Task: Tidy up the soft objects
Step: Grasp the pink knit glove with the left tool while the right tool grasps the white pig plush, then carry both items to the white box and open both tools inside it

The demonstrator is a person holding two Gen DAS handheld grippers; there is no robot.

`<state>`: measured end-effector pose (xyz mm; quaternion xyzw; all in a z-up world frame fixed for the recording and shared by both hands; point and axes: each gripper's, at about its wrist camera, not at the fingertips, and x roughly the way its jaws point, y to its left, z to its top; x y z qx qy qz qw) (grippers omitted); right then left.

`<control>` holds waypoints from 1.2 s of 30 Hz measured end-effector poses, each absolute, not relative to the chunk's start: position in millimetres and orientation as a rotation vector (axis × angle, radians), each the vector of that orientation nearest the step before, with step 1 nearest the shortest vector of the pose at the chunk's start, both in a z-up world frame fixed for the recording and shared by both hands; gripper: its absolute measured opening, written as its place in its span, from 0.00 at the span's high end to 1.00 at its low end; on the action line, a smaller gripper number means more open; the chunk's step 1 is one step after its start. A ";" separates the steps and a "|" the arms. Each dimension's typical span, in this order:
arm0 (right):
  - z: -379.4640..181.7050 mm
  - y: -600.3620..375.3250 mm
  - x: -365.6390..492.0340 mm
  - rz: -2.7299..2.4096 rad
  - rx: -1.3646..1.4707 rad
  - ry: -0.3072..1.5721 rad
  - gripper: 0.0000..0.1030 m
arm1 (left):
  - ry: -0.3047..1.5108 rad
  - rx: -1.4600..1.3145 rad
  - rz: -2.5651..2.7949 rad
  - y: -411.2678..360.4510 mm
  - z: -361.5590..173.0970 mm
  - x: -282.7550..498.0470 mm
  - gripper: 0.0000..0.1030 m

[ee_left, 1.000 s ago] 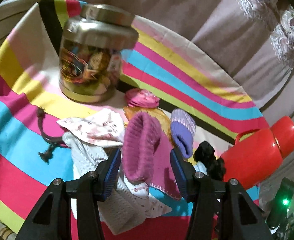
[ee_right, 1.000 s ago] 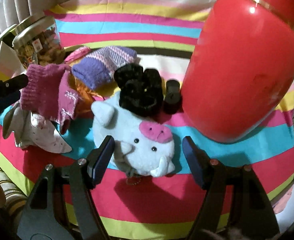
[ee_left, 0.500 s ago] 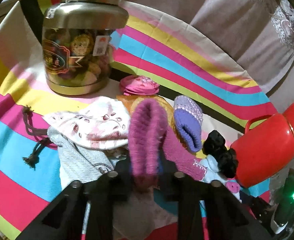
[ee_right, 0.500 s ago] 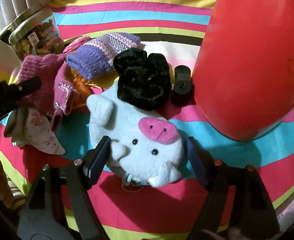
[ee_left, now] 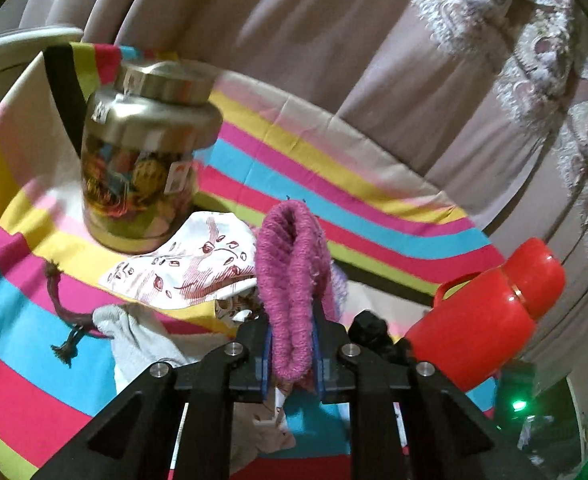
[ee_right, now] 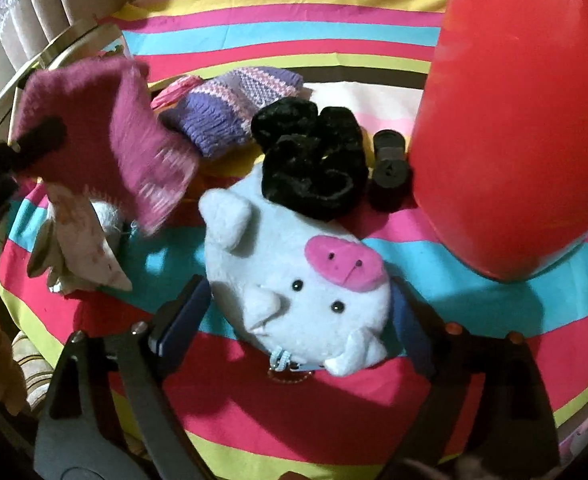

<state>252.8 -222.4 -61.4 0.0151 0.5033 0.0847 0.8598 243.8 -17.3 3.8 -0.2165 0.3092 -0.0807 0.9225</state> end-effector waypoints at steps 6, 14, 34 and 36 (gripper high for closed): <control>-64.6 -216.4 252.2 0.174 -0.015 1.063 0.08 | 0.569 -0.471 -0.188 -11.5 14.7 235.2 0.85; -58.2 -226.3 245.3 0.165 0.000 1.037 0.36 | 0.575 -0.481 -0.223 -19.7 16.6 233.3 0.85; -6.3 -224.5 198.9 0.259 0.026 0.923 0.54 | 0.809 -0.526 -0.189 -19.5 -14.5 237.1 0.66; -2.1 -224.8 195.2 0.260 0.028 0.912 0.55 | 0.832 -0.536 -0.156 -15.0 -19.3 238.2 0.55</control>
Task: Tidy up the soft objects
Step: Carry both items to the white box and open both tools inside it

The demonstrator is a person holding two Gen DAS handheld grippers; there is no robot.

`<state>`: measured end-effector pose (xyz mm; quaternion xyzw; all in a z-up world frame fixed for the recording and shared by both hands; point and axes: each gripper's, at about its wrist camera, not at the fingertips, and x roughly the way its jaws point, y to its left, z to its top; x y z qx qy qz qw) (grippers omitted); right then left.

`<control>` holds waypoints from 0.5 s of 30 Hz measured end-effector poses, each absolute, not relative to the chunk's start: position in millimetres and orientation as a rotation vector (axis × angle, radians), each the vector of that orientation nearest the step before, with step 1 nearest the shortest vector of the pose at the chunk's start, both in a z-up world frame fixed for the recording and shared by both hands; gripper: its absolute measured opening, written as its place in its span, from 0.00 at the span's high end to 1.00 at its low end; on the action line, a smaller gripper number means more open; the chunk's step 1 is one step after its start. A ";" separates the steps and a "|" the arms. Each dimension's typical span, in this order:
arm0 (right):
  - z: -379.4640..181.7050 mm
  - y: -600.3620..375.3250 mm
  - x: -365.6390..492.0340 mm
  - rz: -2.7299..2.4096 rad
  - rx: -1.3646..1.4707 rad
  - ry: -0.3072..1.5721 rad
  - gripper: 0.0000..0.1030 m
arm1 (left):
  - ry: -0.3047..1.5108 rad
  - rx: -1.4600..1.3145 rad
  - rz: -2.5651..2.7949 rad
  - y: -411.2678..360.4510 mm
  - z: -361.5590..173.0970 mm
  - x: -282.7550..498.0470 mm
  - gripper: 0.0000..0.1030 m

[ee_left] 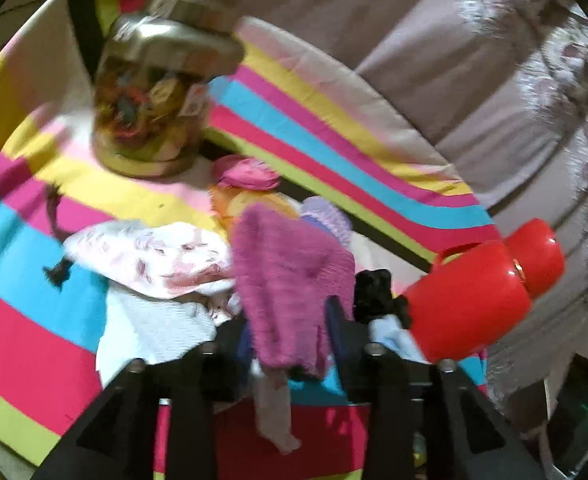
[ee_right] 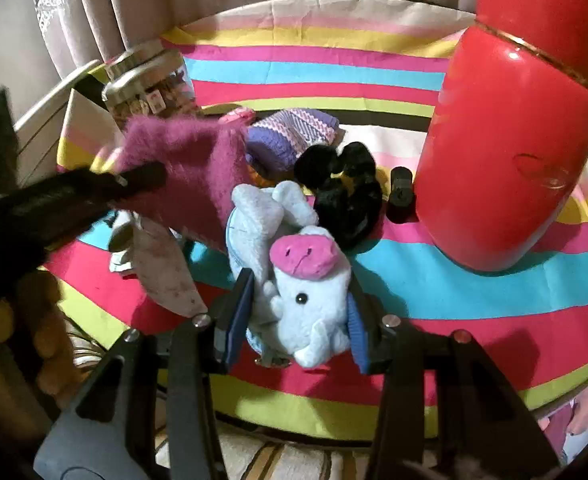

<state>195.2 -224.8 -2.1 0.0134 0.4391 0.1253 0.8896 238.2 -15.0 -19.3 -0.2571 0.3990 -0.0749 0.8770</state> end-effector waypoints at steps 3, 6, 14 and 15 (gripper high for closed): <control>4.3 -225.1 188.1 0.263 0.039 0.896 0.55 | 0.826 -0.498 -0.091 -13.0 -19.2 235.0 0.45; 7.7 -227.7 182.2 0.263 0.050 0.886 0.55 | 0.791 -0.445 -0.029 -12.5 -11.8 230.0 0.42; 17.8 -244.2 172.6 0.227 0.077 0.858 0.55 | 0.726 -0.220 0.024 -26.1 -1.0 248.2 0.33; 19.4 -245.3 172.0 0.227 0.078 0.855 0.55 | 0.736 -0.204 0.013 -29.4 -2.8 251.8 0.33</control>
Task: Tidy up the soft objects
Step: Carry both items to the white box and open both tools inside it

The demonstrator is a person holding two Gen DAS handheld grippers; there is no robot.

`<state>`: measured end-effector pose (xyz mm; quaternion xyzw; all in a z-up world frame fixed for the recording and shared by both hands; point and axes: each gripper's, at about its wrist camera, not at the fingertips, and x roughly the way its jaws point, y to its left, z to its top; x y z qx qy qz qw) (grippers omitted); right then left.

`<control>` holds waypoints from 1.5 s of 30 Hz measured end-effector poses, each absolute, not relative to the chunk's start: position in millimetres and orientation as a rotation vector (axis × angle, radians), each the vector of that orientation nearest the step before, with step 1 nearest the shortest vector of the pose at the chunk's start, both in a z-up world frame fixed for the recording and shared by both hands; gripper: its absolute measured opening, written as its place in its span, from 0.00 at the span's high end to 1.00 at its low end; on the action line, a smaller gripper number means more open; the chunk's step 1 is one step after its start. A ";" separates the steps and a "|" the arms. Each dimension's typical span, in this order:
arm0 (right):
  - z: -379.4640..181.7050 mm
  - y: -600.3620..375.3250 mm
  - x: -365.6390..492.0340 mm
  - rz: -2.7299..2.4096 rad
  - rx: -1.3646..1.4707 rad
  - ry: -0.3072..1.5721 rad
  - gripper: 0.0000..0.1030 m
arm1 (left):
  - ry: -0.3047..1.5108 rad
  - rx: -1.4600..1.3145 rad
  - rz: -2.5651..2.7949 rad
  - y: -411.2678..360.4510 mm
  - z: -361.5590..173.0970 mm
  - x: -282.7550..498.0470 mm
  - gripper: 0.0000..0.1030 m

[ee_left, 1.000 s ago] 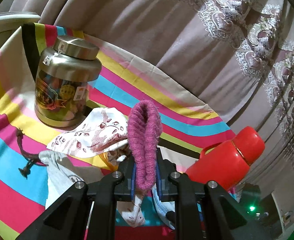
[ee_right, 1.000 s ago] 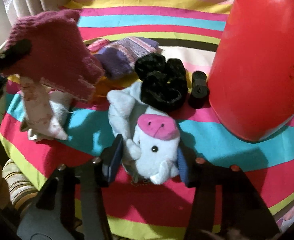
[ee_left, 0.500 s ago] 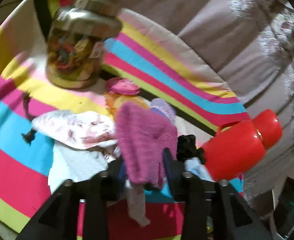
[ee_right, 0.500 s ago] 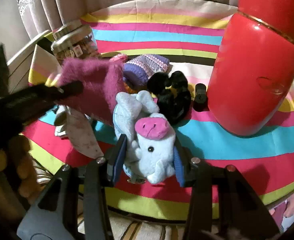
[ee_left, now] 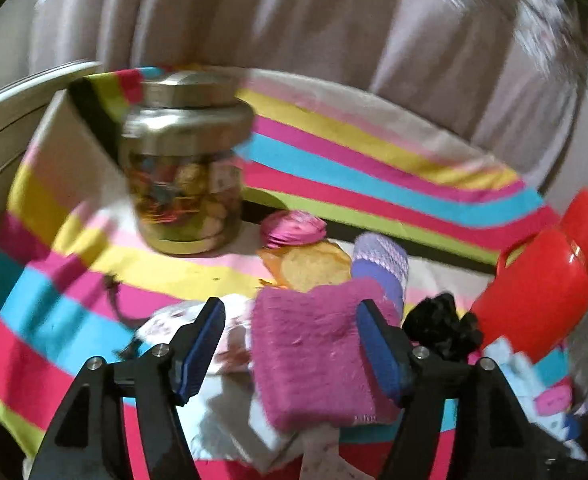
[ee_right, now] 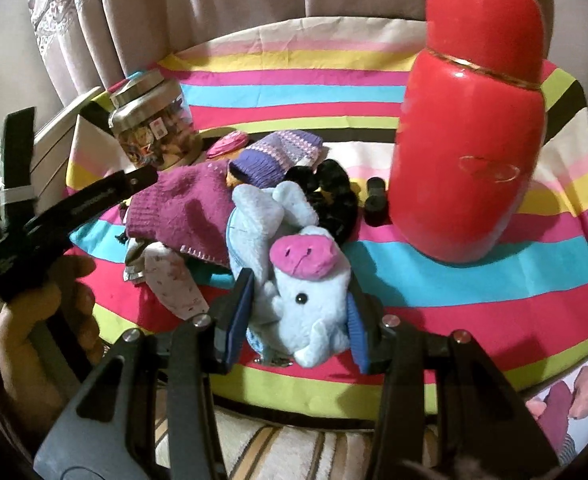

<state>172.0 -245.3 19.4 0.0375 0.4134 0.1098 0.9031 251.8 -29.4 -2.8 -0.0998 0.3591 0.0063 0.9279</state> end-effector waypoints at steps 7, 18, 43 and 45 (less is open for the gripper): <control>22.9 -253.3 165.6 0.216 0.086 0.844 0.55 | 0.769 0.004 -0.177 -75.4 -4.9 249.9 0.69; 27.0 -275.3 155.8 0.178 0.120 0.832 0.55 | 0.787 -0.207 -0.393 -74.9 5.3 231.4 0.72; 59.0 -387.7 72.7 -0.043 0.182 0.772 0.55 | 0.745 -0.355 -0.737 -186.4 79.9 141.5 0.72; 61.7 -404.8 62.0 -0.081 0.190 0.766 0.55 | 0.763 -0.341 -0.765 -203.0 78.7 132.2 0.72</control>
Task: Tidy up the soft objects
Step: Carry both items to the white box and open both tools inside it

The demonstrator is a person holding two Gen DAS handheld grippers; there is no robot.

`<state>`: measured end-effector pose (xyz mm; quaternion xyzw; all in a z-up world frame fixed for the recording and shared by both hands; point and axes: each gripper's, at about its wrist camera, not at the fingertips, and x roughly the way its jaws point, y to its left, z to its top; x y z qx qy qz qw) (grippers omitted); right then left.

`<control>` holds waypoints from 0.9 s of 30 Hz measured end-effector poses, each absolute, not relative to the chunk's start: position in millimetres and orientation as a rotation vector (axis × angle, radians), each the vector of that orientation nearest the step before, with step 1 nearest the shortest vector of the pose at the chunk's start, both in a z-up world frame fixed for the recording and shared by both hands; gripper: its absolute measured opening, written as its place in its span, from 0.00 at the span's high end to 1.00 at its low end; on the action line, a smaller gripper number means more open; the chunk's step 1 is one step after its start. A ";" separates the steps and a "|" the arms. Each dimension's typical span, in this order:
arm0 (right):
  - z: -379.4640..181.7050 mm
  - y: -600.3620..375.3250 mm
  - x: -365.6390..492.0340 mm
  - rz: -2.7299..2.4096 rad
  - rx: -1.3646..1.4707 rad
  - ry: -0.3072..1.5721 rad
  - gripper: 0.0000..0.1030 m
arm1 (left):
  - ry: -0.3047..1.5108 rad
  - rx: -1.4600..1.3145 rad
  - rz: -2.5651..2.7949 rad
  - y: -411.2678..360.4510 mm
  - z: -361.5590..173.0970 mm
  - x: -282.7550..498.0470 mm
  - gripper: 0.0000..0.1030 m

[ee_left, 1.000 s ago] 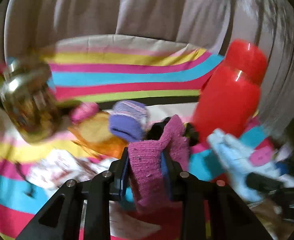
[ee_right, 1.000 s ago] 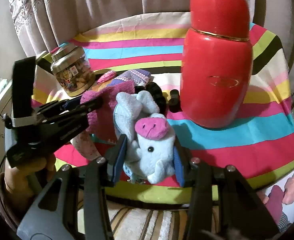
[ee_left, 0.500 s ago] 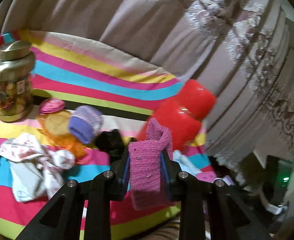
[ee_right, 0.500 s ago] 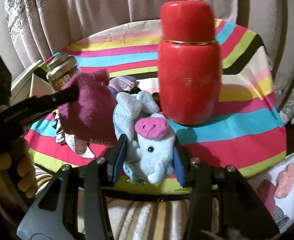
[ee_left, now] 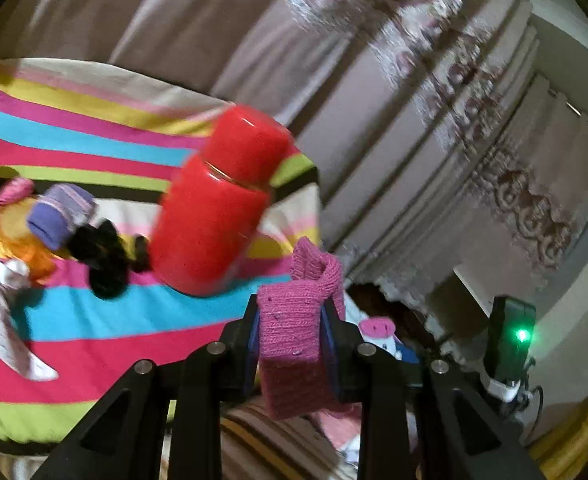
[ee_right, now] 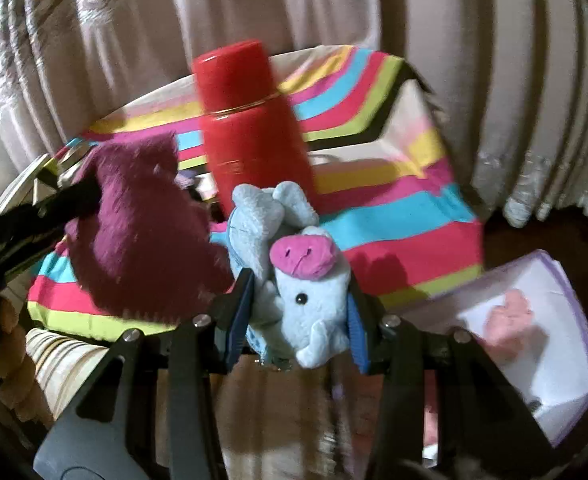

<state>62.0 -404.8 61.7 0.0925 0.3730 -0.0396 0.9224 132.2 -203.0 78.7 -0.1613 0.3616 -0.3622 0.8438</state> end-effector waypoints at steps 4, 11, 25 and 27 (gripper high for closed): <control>63.5 -435.6 44.6 -0.156 0.206 0.761 0.55 | 0.797 -0.283 -0.815 -238.3 79.3 115.2 0.72; 57.2 -479.6 12.7 -0.291 0.206 0.772 0.55 | 0.861 -0.171 -0.849 -293.4 72.7 88.1 0.72; 51.8 -540.3 -32.6 -0.493 0.219 0.797 0.48 | 0.944 -0.075 -0.915 -339.7 57.9 59.5 0.50; 50.0 -547.1 -34.9 -0.516 0.219 0.816 0.38 | 0.943 -0.085 -0.906 -337.5 58.2 60.3 0.46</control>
